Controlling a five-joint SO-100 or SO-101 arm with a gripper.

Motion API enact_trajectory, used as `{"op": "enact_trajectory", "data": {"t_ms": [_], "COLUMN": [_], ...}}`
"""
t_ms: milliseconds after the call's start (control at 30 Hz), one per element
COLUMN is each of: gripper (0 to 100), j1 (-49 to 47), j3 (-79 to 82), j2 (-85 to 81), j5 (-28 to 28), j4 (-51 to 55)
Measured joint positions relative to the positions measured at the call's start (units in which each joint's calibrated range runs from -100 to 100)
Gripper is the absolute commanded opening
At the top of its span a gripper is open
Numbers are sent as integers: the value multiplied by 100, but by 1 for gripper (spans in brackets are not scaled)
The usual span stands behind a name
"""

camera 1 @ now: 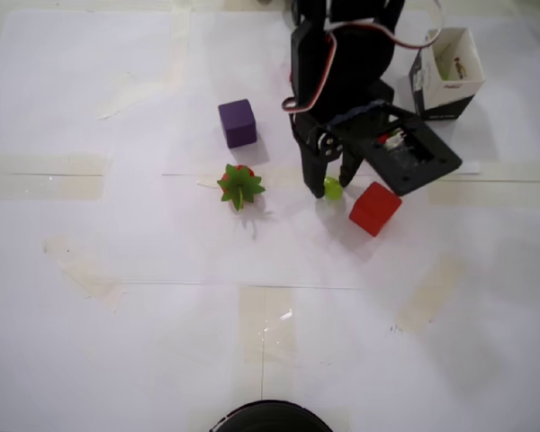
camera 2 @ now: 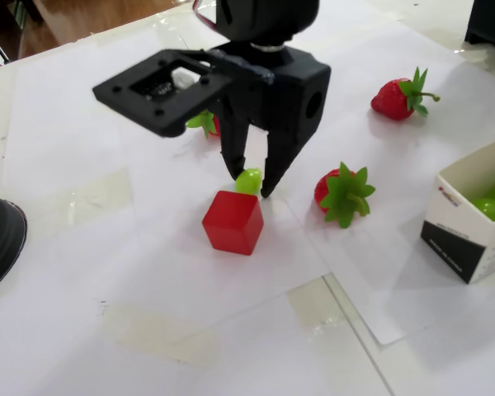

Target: Pick up the grapes and place them in the box.

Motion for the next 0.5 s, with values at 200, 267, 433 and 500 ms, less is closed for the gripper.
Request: {"op": "enact_trajectory", "data": {"t_ms": [200, 267, 433, 500], "gripper": [4, 3, 0, 0], "j1": [0, 0, 0, 0], "j3": [18, 27, -190, -525], "j2": [-36, -118, -818, -1272], "j5": [34, 78, 88, 83], "j4": [0, 71, 1043, 1787]}}
